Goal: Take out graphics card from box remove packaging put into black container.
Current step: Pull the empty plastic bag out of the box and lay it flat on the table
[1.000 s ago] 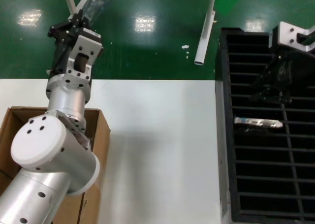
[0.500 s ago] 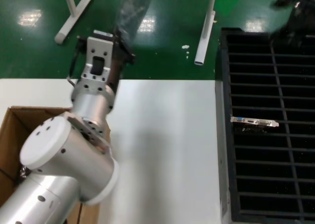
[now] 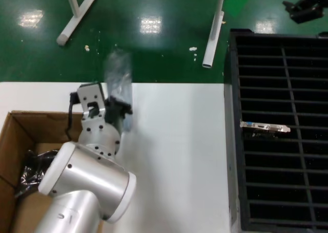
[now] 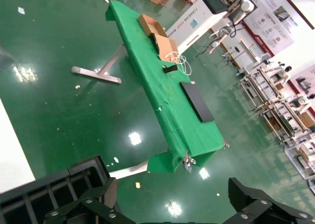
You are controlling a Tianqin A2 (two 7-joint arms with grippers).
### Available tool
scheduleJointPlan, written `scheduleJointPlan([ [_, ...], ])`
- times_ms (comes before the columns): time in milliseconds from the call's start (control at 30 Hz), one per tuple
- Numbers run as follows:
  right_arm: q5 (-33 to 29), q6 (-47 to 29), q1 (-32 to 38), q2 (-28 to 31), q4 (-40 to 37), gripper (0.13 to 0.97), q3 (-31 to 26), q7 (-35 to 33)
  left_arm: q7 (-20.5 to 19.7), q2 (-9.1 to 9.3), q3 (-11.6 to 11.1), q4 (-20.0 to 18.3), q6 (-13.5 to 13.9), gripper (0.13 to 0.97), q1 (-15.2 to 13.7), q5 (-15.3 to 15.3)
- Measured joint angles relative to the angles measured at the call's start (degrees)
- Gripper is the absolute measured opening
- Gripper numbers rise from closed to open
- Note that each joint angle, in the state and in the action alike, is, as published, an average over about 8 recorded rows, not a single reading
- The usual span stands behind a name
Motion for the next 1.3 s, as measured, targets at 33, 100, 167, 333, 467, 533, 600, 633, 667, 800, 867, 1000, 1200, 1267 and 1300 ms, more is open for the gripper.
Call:
scheduleJointPlan([
  [33, -1.0, 0.0, -0.2, -0.8, -0.1, 0.685, 0.0, 0.4, 1.2, 1.04, -1.5, 0.6, -0.1, 0.142, 0.4, -0.1],
  [100, -3.2, -0.2, -0.6, -2.4, -0.1, 0.726, 0.0, 1.3, 2.9, 2.71, -3.8, 1.6, -0.2, 0.142, 0.9, -0.2],
  [167, -5.4, -0.7, -1.1, -4.0, 0.0, 0.767, 0.0, 2.2, 4.0, 3.89, -5.1, 2.4, 0.0, 0.142, 1.2, -0.2],
  [333, -10.1, -2.5, -2.5, -7.2, 1.1, 0.850, 0.4, 4.3, 4.9, 5.40, -5.9, 3.8, 0.6, 0.142, 1.4, -0.3],
  [467, -13.1, -4.4, -3.6, -8.8, 2.9, 0.896, 1.1, 5.7, 3.4, 4.81, -4.5, 4.5, 1.8, 0.145, 1.2, -0.4],
  [533, -14.4, -5.4, -4.2, -9.4, 3.9, 0.920, 1.5, 6.2, 0.6, 3.15, -2.2, 4.8, 3.3, 0.149, 0.9, -0.4],
  [600, -15.6, -6.5, -4.8, -9.9, 4.9, 0.943, 1.9, 6.7, -3.6, 0.56, 1.3, 4.9, 5.3, 0.154, 0.2, -0.4],
  [633, -16.1, -7.0, -5.1, -10.1, 5.4, 0.943, 2.1, 6.9, -6.2, -0.99, 3.4, 4.9, 6.5, 0.157, -0.2, -0.4],
  [667, -16.6, -7.4, -5.3, -10.3, 5.8, 0.946, 2.3, 7.0, -8.7, -2.52, 5.6, 4.9, 7.7, 0.159, -0.7, -0.4],
  [800, -18.3, -8.9, -6.1, -11.2, 7.2, 0.957, 2.9, 7.3, -19.0, -8.73, 14.8, 4.5, 12.7, 0.161, -3.4, -0.4],
  [867, -18.9, -9.5, -6.4, -11.5, 7.7, 0.963, 3.2, 7.4, -24.1, -11.61, 19.6, 4.2, 15.1, 0.172, -5.2, -0.4],
  [1000, -20.0, -10.5, -6.8, -12.1, 8.5, 0.966, 3.9, 7.4, -34.3, -16.88, 29.1, 3.4, 19.3, 0.217, -9.5, -0.4],
  [1200, -21.2, -11.8, -7.3, -13.1, 9.7, 0.966, 4.5, 7.3, -48.7, -23.27, 40.9, 2.3, 23.7, 0.291, -16.1, -0.4],
  [1267, -21.6, -12.1, -7.4, -13.5, 10.0, 0.966, 4.7, 7.2, -52.2, -24.85, 43.1, 1.8, 24.8, 0.331, -17.5, -0.4],
  [1300, -21.8, -12.3, -7.5, -13.7, 10.2, 0.966, 4.8, 7.2, -53.6, -25.60, 43.9, 1.4, 25.3, 0.351, -18.0, -0.4],
])
